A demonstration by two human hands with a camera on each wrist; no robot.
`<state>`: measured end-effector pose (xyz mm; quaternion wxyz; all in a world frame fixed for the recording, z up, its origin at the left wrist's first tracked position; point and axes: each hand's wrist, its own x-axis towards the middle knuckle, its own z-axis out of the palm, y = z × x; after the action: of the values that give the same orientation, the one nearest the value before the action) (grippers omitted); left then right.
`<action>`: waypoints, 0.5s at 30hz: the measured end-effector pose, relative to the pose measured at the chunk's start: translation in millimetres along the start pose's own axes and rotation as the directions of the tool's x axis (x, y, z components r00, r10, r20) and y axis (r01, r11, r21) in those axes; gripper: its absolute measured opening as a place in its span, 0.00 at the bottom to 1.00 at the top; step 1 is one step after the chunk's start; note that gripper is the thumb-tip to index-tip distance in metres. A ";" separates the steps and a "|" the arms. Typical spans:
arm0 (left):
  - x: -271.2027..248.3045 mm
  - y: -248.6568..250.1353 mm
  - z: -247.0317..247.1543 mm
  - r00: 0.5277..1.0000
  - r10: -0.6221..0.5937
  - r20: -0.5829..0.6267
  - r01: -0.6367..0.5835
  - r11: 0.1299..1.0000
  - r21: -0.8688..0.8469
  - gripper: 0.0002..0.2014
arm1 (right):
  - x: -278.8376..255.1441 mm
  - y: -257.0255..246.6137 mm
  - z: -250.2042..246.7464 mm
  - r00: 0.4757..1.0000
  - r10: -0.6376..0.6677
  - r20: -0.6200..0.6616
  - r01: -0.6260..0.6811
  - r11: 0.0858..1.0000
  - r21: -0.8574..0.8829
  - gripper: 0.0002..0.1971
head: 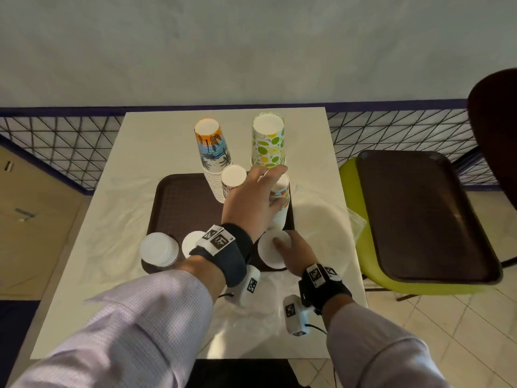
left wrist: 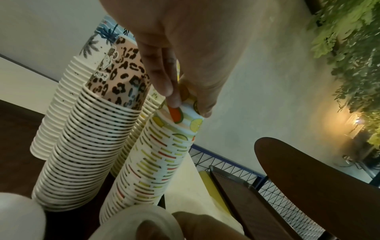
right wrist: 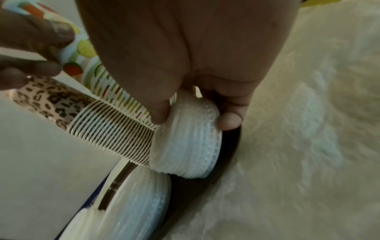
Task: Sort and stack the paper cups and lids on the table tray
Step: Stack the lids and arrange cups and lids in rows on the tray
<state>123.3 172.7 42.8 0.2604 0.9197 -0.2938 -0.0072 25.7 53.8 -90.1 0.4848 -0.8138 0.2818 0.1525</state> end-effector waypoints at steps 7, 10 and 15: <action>-0.4 0.3 -2.7 0.999 -0.048 0.012 0.048 0.998 0.029 0.34 | 6.8 -3.9 4.3 0.999 -0.039 0.023 0.043 0.980 -0.195 0.26; -2.7 -4.5 -4.6 0.999 -0.029 0.013 0.029 0.999 0.017 0.37 | 3.7 -6.1 4.6 0.998 -0.064 -0.027 0.056 0.967 -0.250 0.25; -3.7 -12.7 -11.3 1.000 -0.013 -0.003 0.014 0.999 0.029 0.27 | 1.5 -5.3 13.4 0.981 -0.118 -0.156 0.086 0.976 -0.200 0.23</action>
<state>129.0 188.9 45.9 0.2474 0.9253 -0.2873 -0.0037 30.4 67.0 -93.6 0.3860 -0.8801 0.2629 0.0852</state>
